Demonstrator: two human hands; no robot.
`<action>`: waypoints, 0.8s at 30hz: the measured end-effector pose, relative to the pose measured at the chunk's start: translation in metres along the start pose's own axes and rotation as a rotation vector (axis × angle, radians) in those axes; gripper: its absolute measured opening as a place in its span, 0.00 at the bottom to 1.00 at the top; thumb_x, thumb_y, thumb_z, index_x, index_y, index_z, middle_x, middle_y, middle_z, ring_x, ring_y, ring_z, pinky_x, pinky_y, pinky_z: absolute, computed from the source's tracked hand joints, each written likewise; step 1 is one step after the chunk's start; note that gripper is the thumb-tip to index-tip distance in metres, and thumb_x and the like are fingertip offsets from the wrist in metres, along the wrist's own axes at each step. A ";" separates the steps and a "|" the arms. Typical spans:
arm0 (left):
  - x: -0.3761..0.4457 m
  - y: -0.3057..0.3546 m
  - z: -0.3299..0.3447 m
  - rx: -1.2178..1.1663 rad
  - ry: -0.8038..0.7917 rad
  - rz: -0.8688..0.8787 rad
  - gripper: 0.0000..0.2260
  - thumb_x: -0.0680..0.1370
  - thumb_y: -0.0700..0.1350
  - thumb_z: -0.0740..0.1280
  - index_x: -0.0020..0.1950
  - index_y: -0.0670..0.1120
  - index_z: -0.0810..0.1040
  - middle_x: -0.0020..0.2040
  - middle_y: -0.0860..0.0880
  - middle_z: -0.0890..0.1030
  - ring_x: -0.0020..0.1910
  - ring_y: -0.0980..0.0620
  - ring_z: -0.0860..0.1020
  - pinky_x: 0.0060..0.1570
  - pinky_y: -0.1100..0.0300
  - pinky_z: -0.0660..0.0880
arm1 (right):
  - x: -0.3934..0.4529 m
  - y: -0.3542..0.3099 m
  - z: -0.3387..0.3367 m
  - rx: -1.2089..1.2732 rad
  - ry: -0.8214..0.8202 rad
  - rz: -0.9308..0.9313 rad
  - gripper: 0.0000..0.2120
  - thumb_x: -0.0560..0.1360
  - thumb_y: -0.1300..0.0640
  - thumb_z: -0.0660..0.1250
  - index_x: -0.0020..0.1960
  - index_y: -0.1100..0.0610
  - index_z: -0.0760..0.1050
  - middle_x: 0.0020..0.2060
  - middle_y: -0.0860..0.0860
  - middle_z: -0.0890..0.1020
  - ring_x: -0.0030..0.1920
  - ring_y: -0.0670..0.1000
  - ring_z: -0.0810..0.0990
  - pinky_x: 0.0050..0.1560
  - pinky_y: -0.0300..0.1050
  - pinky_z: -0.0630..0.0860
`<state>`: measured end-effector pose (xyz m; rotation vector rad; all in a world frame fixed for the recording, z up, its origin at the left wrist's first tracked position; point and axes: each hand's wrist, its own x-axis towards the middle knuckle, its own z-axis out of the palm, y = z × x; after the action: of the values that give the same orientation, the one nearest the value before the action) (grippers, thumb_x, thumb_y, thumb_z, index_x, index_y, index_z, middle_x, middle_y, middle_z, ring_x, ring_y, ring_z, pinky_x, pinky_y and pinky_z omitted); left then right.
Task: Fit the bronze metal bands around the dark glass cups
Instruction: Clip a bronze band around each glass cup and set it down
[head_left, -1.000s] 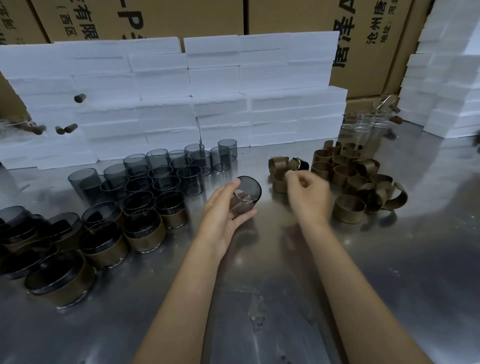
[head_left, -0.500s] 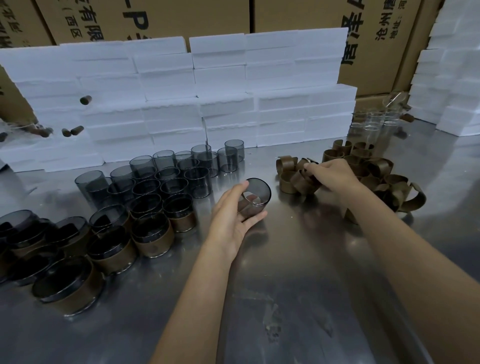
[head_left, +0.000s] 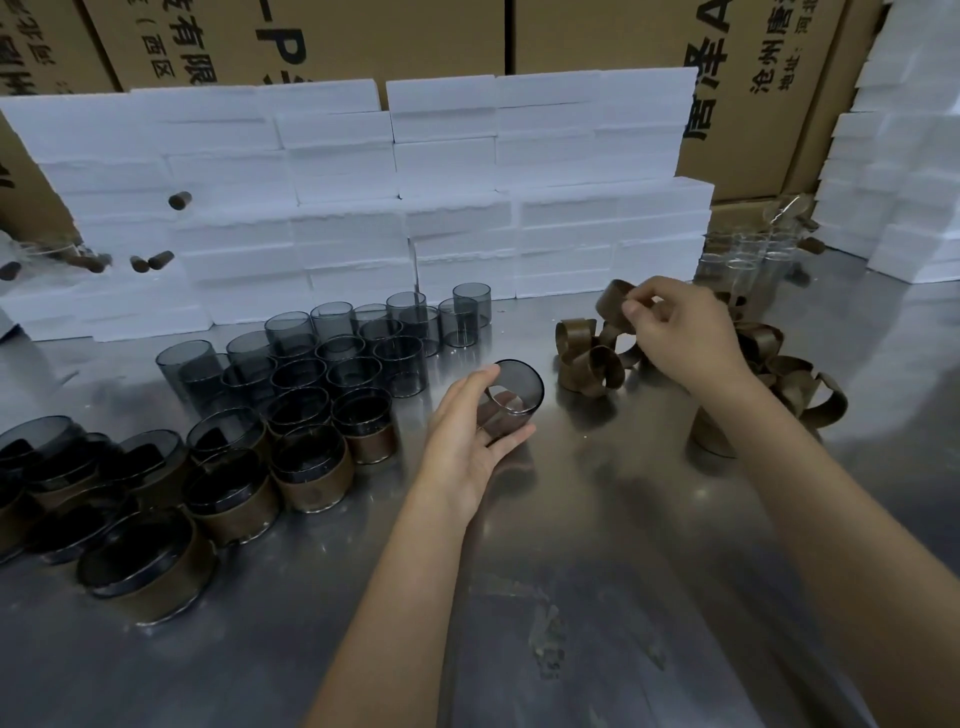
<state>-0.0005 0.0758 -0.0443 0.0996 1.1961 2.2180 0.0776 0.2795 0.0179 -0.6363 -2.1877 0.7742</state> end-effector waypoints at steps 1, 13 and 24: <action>-0.001 0.001 0.000 -0.015 -0.002 -0.003 0.07 0.79 0.45 0.73 0.56 0.46 0.80 0.53 0.38 0.80 0.50 0.43 0.83 0.42 0.50 0.84 | -0.009 -0.007 0.000 0.047 -0.028 -0.046 0.05 0.81 0.58 0.66 0.49 0.56 0.80 0.35 0.50 0.82 0.37 0.51 0.80 0.42 0.45 0.76; -0.017 0.011 0.007 0.155 -0.054 0.049 0.28 0.74 0.61 0.73 0.65 0.41 0.79 0.49 0.42 0.80 0.46 0.46 0.80 0.58 0.44 0.81 | -0.092 -0.045 0.022 -0.264 -0.268 -0.534 0.03 0.78 0.60 0.61 0.47 0.58 0.72 0.37 0.50 0.75 0.38 0.53 0.71 0.37 0.49 0.64; -0.014 0.010 0.005 0.179 -0.042 0.108 0.26 0.71 0.48 0.79 0.66 0.40 0.79 0.36 0.51 0.80 0.33 0.54 0.80 0.57 0.46 0.80 | -0.083 -0.049 0.033 0.052 -0.212 -0.313 0.05 0.80 0.64 0.64 0.48 0.58 0.77 0.47 0.50 0.74 0.49 0.49 0.72 0.48 0.40 0.67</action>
<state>0.0077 0.0676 -0.0310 0.2881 1.3932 2.1843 0.0945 0.1814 -0.0053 -0.1828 -2.3731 0.7554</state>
